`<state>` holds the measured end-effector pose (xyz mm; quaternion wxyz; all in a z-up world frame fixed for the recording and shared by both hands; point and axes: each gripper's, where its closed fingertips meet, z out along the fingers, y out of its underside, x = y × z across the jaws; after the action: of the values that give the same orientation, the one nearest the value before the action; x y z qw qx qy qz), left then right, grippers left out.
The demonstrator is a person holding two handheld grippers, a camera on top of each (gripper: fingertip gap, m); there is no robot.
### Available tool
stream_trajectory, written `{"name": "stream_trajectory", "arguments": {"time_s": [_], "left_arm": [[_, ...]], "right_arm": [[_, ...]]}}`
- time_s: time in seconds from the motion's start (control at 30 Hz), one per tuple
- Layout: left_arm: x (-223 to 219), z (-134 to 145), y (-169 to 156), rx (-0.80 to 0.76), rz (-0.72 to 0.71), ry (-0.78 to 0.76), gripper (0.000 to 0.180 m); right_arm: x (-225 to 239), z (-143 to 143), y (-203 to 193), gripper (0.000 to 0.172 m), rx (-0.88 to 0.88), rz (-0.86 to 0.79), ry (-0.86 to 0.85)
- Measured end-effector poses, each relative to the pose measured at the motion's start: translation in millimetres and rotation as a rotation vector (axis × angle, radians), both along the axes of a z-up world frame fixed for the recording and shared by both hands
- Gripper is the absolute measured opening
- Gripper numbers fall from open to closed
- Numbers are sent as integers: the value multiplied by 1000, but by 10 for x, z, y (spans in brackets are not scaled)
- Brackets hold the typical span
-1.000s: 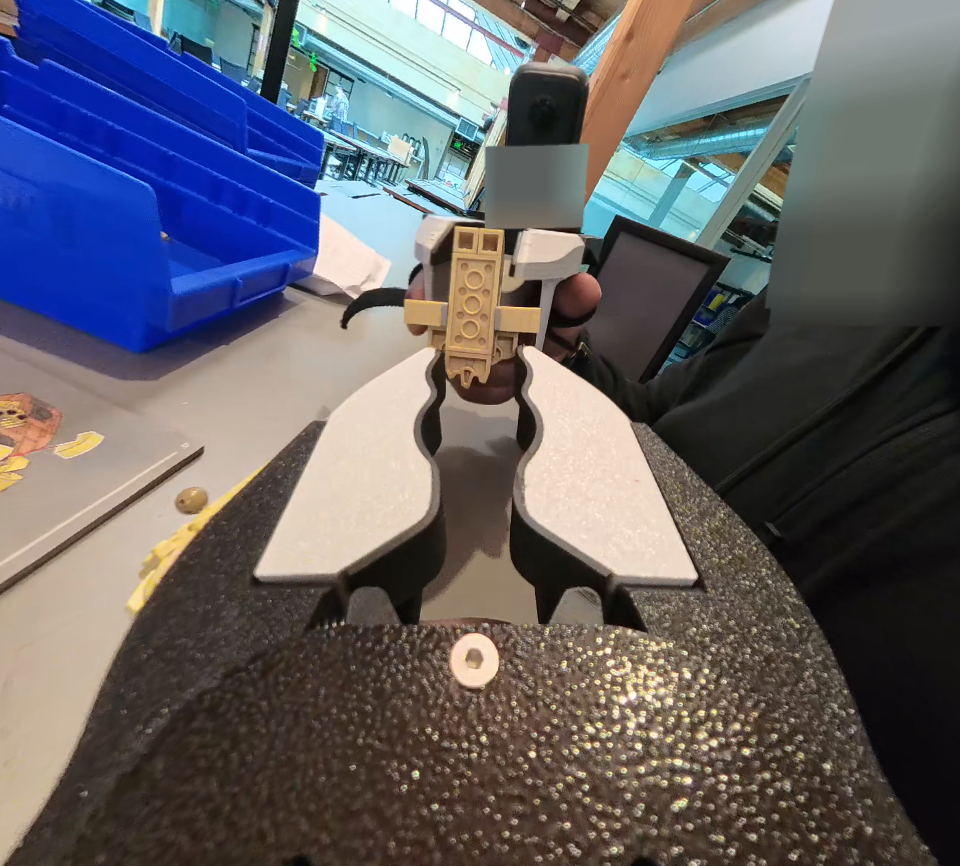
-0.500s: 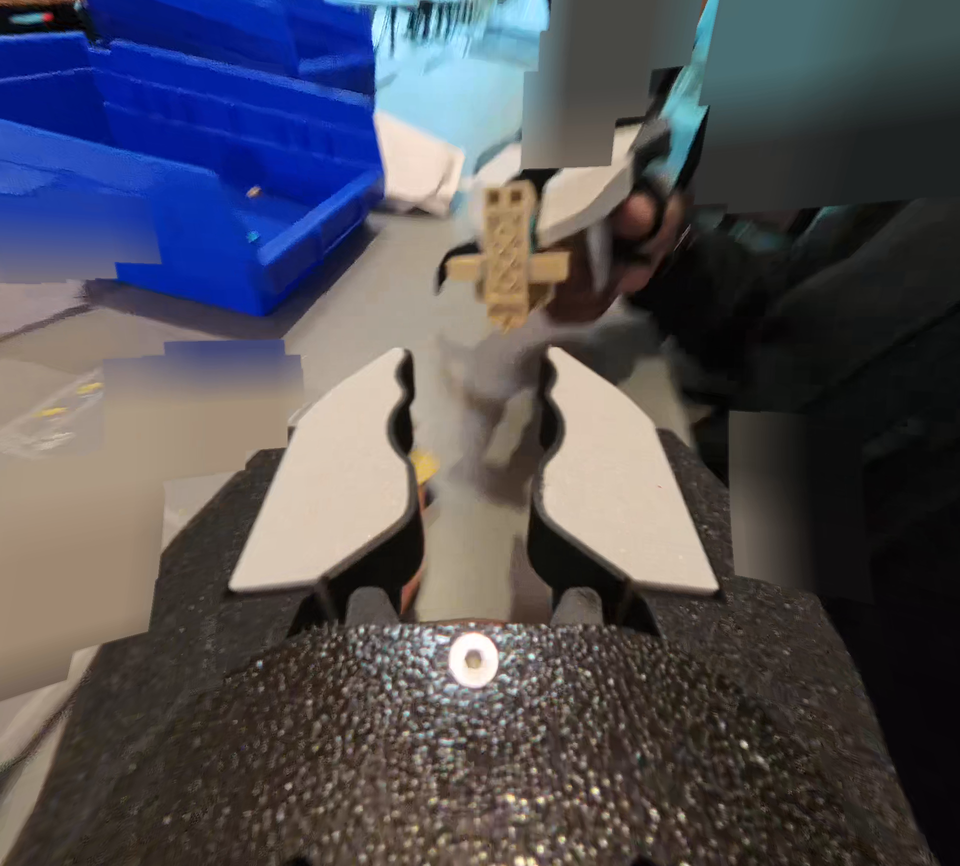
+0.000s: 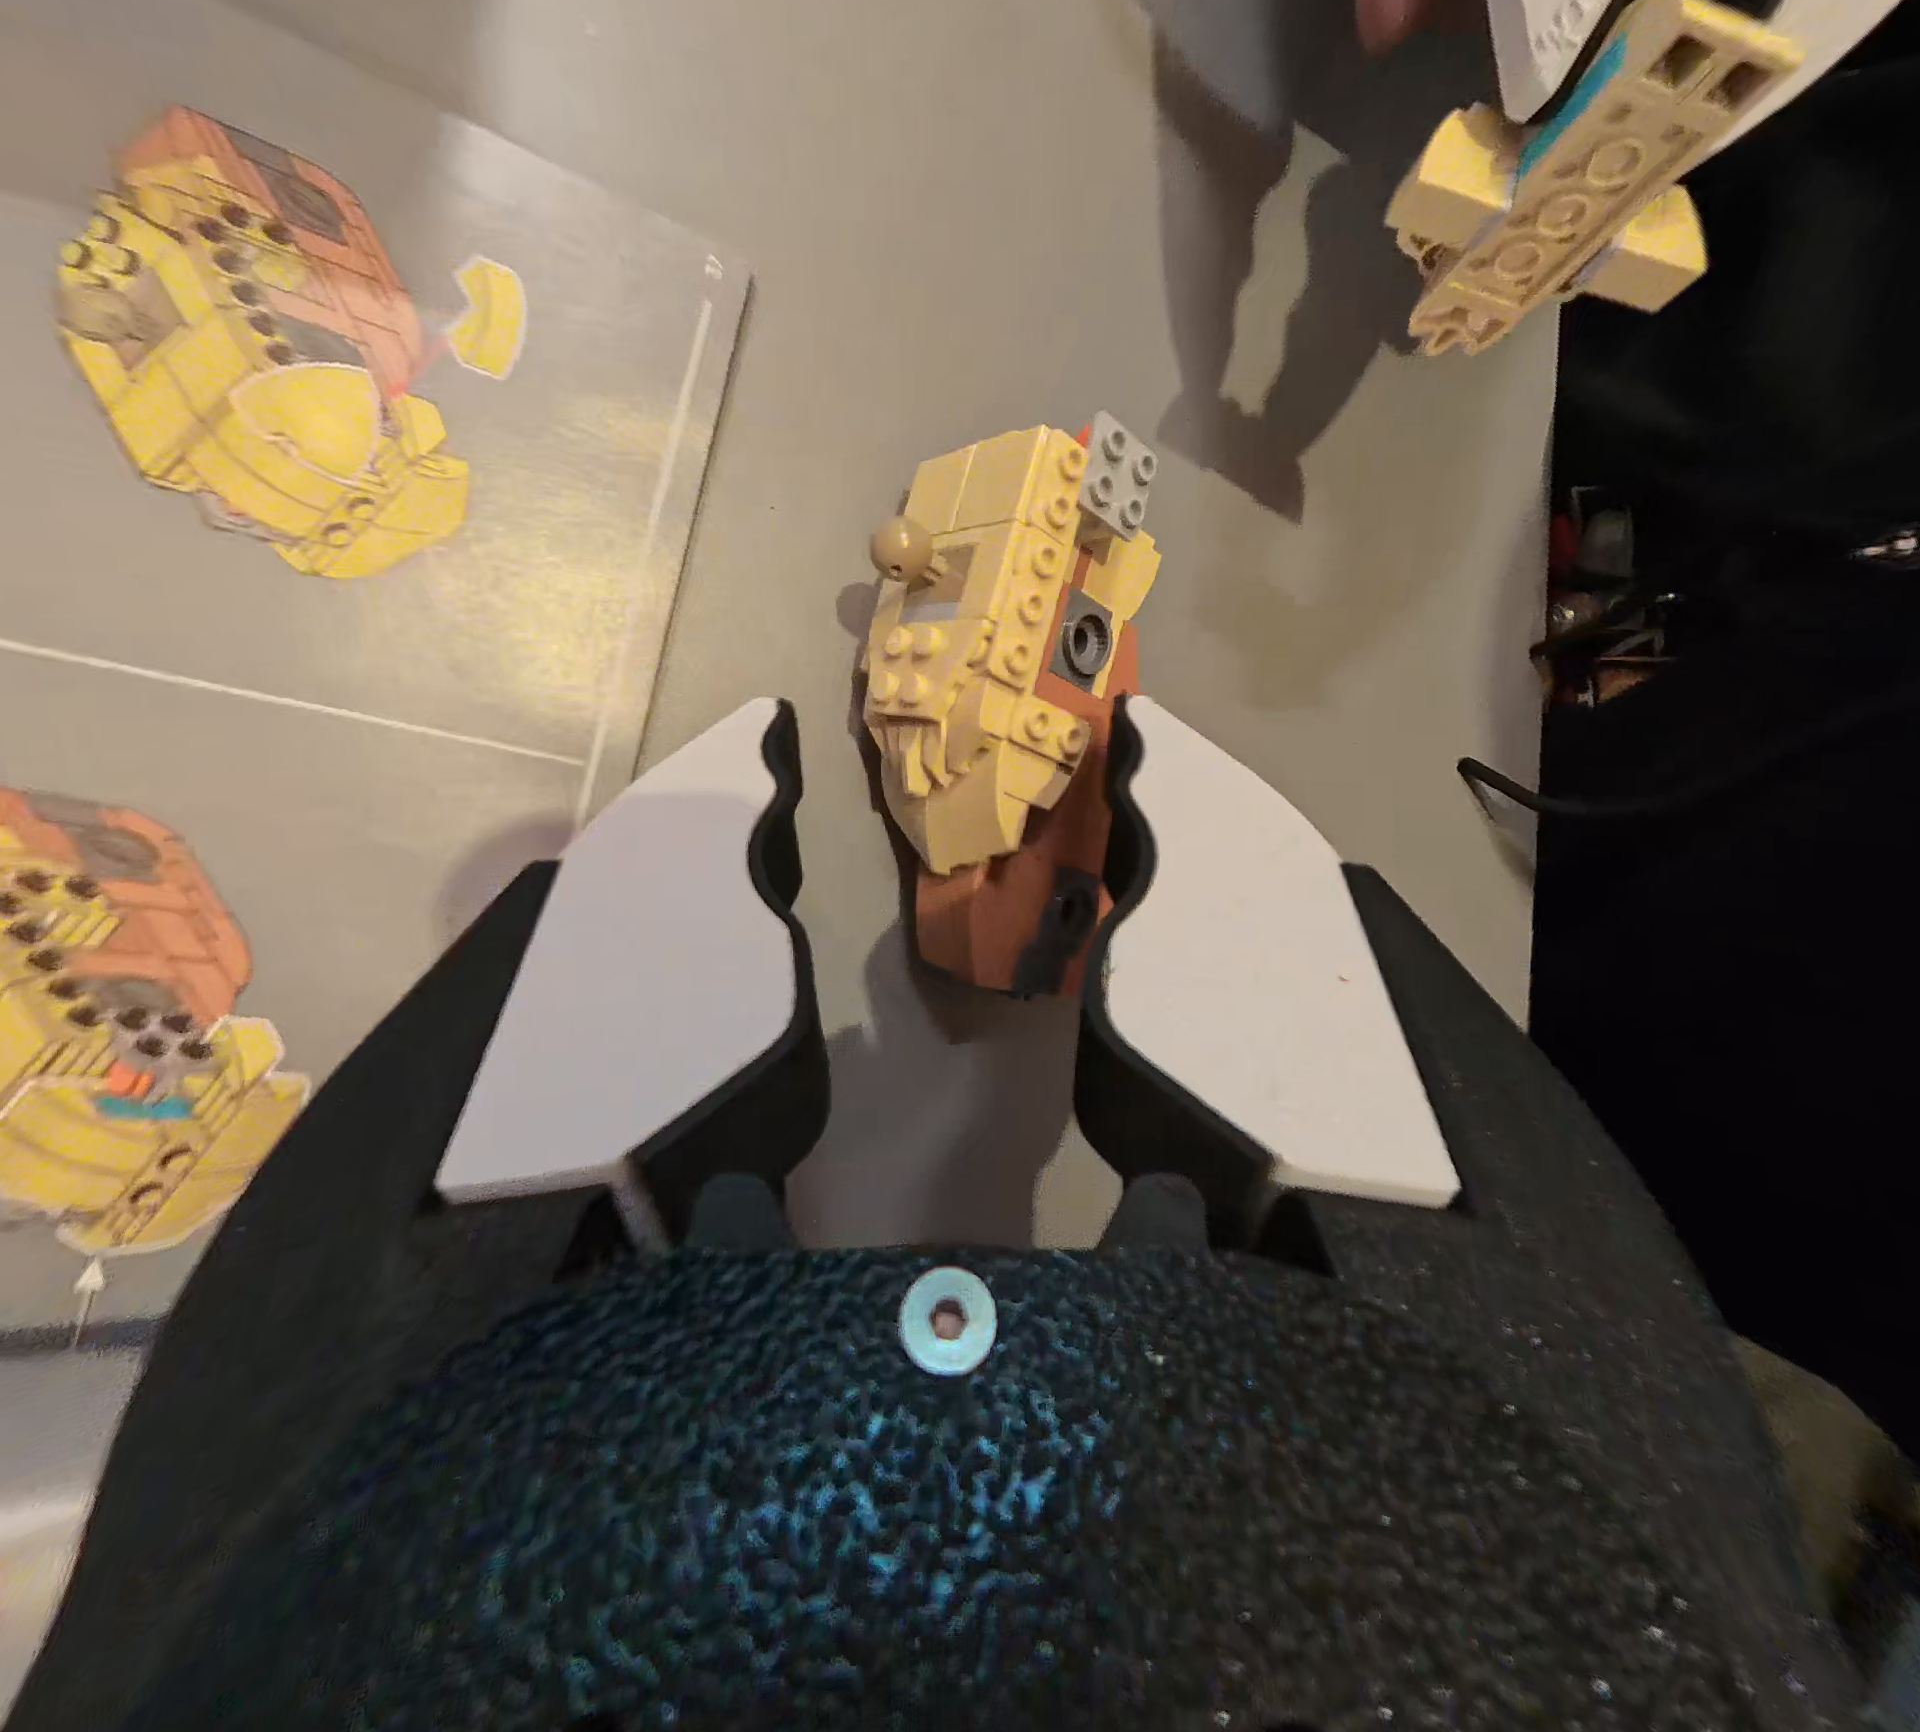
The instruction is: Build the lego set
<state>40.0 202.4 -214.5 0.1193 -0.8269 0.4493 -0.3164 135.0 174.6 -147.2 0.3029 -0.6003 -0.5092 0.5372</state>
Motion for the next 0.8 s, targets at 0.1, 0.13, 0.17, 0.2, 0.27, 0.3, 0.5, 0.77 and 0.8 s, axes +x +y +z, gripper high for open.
{"name": "stream_trajectory", "arguments": {"time_s": [0.1, 0.13, 0.17, 0.2, 0.27, 0.3, 0.5, 0.77, 0.8], "left_arm": [[49, -38, 2, -28, -43, 27, 56], [64, -43, -7, -24, -61, 39, 50], [84, -41, -29, -18, -80, 44, 45], [105, -36, -44, -4, -90, 43, 43], [140, -32, -88, 35, -115, 34, 43], [165, -28, -118, 61, -127, 19, 42], [292, 45, -195, 258, -18, -108, 42], [482, 545, -111, 642, 302, -319, 41], [514, 663, -83, 707, 375, -367, 41]], "right_arm": [[-16, -72, 14, 17, -1, 7, -28], [-22, -96, 23, 17, -4, 7, -40], [-29, -119, 33, 17, -8, 4, -52], [-34, -139, 42, 17, -14, 1, -61], [-44, -175, 58, 17, -39, -2, -78], [-47, -195, 69, 17, -53, -4, -88], [-35, -229, 157, 17, -70, 2, -145], [91, 127, 239, 17, 71, 109, -268], [121, 246, 260, 17, 113, 134, -299]]}}
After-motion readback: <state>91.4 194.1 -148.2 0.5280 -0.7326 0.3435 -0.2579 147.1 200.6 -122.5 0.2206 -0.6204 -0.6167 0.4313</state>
